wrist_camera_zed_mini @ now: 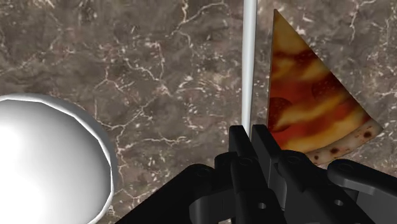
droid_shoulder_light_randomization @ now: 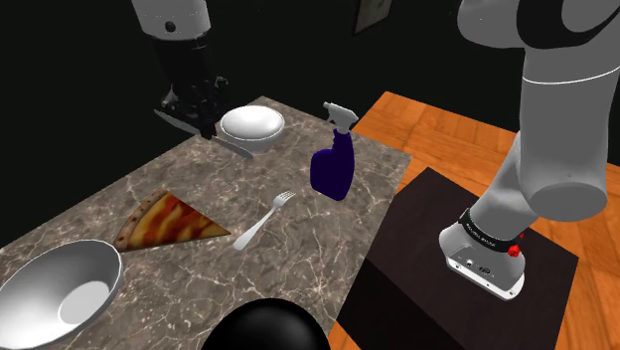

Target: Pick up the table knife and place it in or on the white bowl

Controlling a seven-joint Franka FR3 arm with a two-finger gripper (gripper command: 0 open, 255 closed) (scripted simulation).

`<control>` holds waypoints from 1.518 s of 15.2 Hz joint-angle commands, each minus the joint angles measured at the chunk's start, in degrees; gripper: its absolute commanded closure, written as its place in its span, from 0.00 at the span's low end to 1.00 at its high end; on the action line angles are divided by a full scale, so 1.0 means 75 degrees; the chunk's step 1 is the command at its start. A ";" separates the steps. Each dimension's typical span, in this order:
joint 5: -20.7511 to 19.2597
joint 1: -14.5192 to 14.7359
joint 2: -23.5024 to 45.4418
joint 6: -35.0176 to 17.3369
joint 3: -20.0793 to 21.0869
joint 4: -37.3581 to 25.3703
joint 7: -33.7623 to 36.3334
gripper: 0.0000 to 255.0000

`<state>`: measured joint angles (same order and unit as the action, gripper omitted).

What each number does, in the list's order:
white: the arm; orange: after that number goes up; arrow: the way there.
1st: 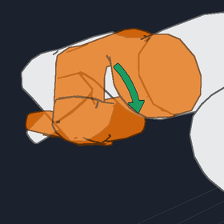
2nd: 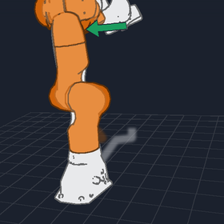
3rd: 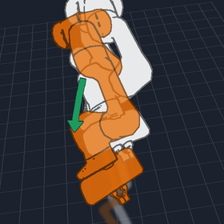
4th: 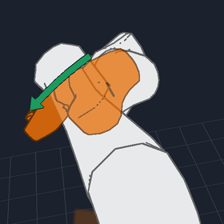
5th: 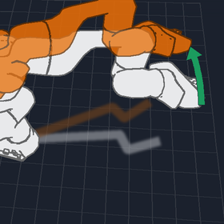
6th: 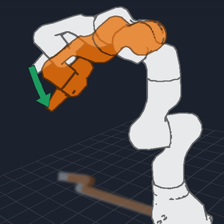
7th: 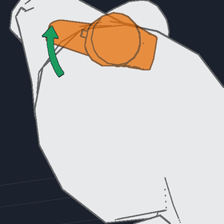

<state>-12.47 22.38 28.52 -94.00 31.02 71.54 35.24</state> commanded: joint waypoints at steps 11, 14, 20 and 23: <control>0.0280 -0.1344 -0.0483 0.0220 -0.0309 0.0192 -0.1600 1.00; 0.0298 -0.1675 -0.0465 0.0328 -0.0433 0.0051 -0.2071 1.00; 0.0303 -0.2083 -0.0404 0.0163 -0.0586 0.0145 -0.2604 1.00; 0.0314 -0.2135 -0.0443 -0.0167 -0.0591 0.0515 -0.2596 1.00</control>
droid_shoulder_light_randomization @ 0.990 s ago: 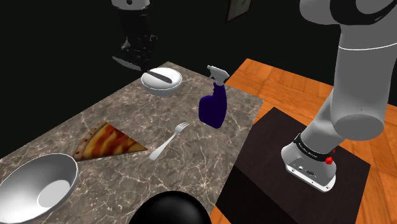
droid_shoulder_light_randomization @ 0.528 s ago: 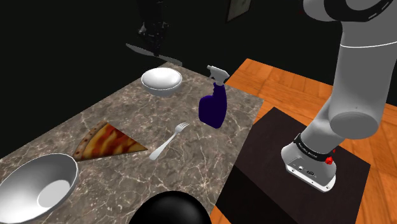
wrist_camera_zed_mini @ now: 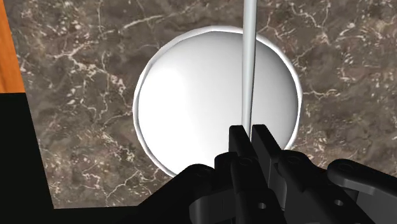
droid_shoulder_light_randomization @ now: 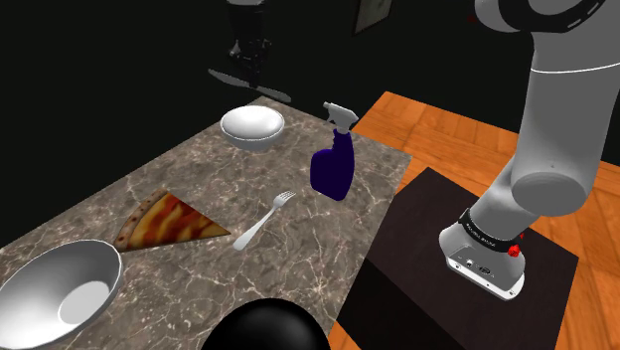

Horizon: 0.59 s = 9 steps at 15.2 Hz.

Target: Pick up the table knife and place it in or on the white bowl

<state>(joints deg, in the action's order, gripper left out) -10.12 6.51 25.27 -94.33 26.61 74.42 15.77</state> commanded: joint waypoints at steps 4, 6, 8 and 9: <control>0.0001 -0.0073 -0.0026 -0.0544 -0.0014 0.0572 0.0013 1.00; -0.0006 -0.0093 -0.0021 -0.0746 -0.0021 0.0772 0.0022 1.00; -0.0016 -0.0110 -0.0008 -0.0945 -0.0029 0.0961 0.0033 1.00; -0.0022 -0.0117 0.0001 -0.1042 -0.0033 0.1051 0.0038 1.00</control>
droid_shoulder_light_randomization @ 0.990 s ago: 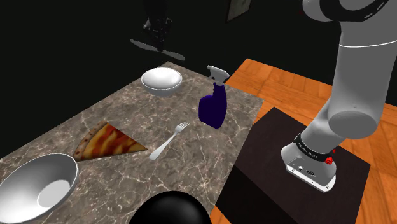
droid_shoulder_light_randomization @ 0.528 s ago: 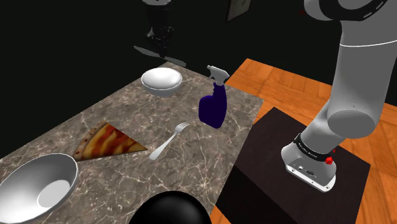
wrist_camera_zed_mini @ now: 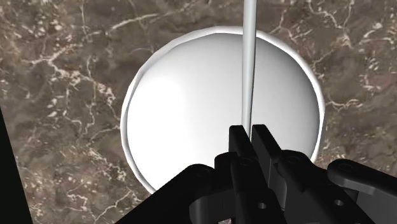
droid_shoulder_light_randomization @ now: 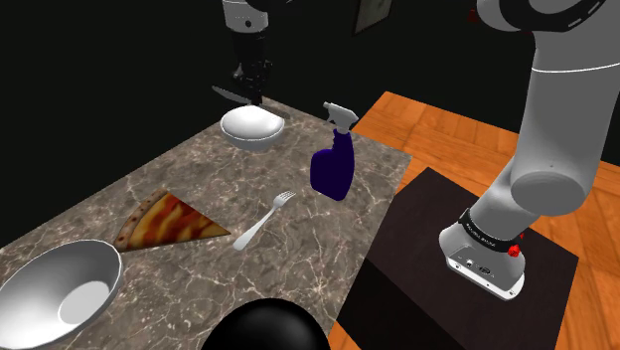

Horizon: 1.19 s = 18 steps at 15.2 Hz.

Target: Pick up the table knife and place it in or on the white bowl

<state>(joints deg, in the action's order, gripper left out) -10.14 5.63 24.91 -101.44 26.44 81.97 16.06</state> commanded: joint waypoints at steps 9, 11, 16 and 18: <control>-0.0042 -0.0016 0.0084 -0.0349 -0.0025 0.0270 0.0017 1.00; -0.0042 -0.0016 0.0084 -0.0349 -0.0025 0.0270 0.0017 1.00; -0.0042 -0.0016 0.0084 -0.0349 -0.0025 0.0270 0.0017 0.00; -0.0028 0.0005 0.0071 -0.0099 -0.0015 0.0030 0.0001 0.00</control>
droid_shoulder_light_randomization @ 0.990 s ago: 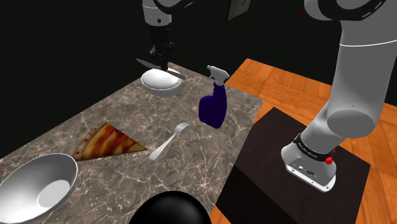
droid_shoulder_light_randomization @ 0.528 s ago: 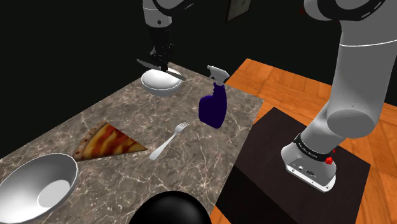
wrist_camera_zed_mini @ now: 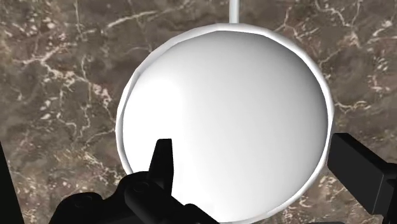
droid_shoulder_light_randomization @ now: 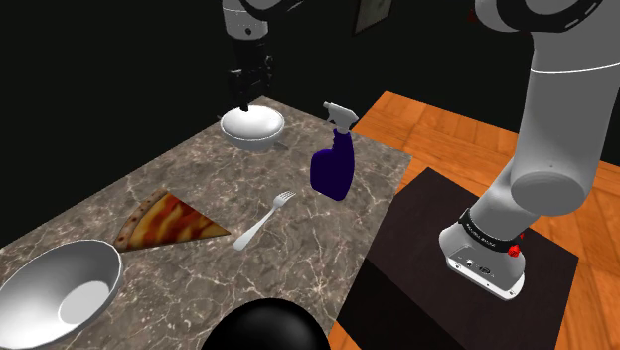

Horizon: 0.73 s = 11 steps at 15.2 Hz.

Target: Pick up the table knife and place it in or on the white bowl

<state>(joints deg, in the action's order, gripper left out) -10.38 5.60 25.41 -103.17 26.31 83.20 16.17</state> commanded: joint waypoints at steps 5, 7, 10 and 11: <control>0.0011 0.0097 0.0036 0.0863 0.0020 -0.0906 -0.0046 0.00; 0.0011 0.0098 0.0037 0.0863 0.0020 -0.0907 -0.0046 0.00; 0.0011 0.0098 0.0037 0.0863 0.0020 -0.0908 -0.0046 0.00; 0.0010 0.0098 0.0037 0.0862 0.0020 -0.0907 -0.0046 0.00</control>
